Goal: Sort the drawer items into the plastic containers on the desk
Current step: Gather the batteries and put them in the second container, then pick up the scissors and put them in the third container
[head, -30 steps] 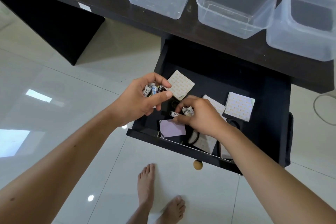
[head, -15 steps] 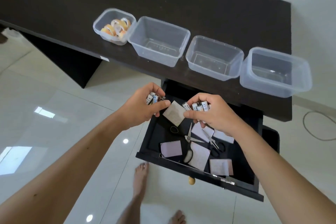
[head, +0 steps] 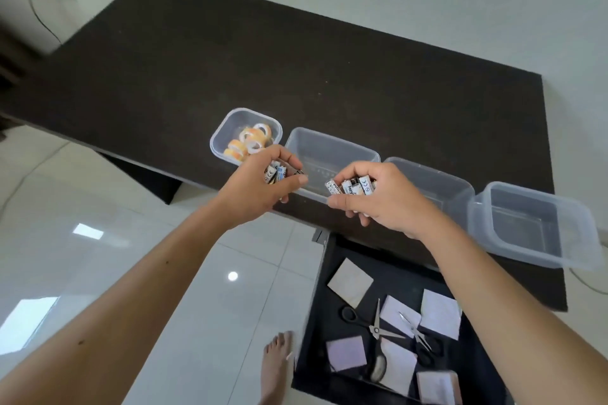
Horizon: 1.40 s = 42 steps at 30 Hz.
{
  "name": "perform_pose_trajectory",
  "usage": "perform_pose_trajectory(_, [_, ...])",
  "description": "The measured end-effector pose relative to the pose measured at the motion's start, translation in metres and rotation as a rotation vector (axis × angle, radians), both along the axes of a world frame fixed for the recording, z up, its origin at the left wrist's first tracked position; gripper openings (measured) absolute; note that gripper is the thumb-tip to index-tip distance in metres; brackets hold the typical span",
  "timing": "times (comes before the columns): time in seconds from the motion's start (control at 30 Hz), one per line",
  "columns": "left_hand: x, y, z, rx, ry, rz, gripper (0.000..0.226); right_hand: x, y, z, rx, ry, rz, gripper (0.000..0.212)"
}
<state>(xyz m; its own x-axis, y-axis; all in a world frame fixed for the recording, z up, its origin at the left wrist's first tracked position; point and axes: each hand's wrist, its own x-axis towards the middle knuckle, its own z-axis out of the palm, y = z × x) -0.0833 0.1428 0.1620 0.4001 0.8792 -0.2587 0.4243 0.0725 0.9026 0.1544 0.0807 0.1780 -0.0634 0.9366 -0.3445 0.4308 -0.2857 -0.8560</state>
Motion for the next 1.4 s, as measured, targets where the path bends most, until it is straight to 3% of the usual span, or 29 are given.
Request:
perform_pose_trajectory(0.3, [0.016,0.055,0.001,0.095,0.004,0.022,0.020,-0.008,0.066,-0.019,0.032,-0.089,-0.102,0.025])
perform_pose_trajectory(0.5, [0.038,0.050,-0.020,0.141,0.024,-0.029,0.026,-0.006,0.066,-0.040,0.097,-0.188,-0.171,0.015])
perform_pose_trajectory(0.77, [0.046,0.045,-0.030,0.187,0.028,-0.034,0.029,-0.001,0.061,-0.039,0.130,-0.150,-0.209,0.024])
perform_pose_trajectory(1.1, [0.054,0.034,-0.033,0.256,-0.031,-0.004,0.020,0.019,0.023,-0.016,0.294,-0.033,-0.268,0.014])
perform_pose_trajectory(1.4, [0.058,-0.022,-0.008,0.398,-0.040,-0.029,0.014,0.058,-0.069,-0.015,0.405,0.007,-0.316,0.015])
